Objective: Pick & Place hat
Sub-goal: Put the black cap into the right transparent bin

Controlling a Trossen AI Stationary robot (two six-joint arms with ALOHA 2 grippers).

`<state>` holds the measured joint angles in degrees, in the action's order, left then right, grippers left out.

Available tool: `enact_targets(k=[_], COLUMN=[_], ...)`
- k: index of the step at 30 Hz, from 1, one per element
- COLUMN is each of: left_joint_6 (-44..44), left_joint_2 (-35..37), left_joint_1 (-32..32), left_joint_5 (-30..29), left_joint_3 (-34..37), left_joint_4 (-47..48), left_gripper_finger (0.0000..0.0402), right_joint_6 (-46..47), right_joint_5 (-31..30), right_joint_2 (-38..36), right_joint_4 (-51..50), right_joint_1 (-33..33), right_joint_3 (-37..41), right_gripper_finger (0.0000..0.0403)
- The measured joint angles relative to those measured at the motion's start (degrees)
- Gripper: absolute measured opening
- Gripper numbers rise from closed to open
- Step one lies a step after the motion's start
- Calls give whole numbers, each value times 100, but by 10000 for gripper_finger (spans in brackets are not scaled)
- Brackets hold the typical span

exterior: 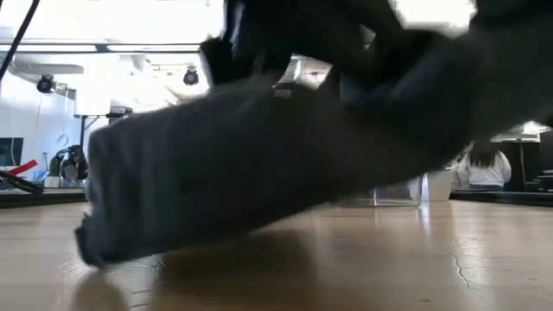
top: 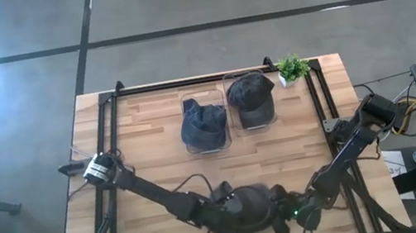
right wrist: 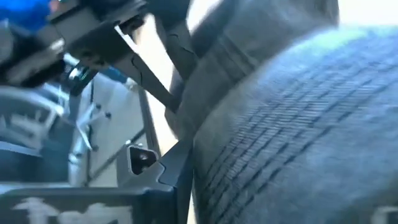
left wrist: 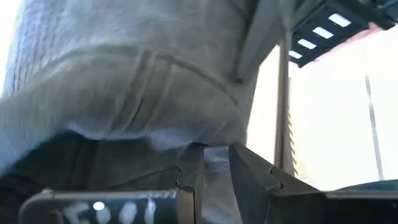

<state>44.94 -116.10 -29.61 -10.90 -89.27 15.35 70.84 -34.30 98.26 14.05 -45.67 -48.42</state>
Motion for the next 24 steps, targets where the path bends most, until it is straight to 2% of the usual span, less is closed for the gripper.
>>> enact_targets(k=[3,9,14,18,24], left_joint_6=[-222,-225,364,724,979], left_joint_2=[69,210,413,635,1089], left_joint_1=[-9,-132,-294,-374,-387], left_joint_5=[-112,-518,-1234,-2045,-2960], left_joint_3=[-491,-1165,-1438,-1502,-1502], left_joint_4=[706,2381,3277,3656,3949], left_gripper_finger=[69,69,69,69,69], right_joint_6=[-730,-1204,-1718,-2397,-4498], right_joint_5=[0,-197,-282,-519,-644], right_joint_2=[-398,-1282,-1948,-2198,-1904], right_joint_4=[-363,-1929,-3096,-4628,-5998], right_joint_1=[-13,-20,-20,-46,-204], right_joint_3=[0,-2,-84,-702,-2051], right_gripper_finger=[86,23,15,14,14])
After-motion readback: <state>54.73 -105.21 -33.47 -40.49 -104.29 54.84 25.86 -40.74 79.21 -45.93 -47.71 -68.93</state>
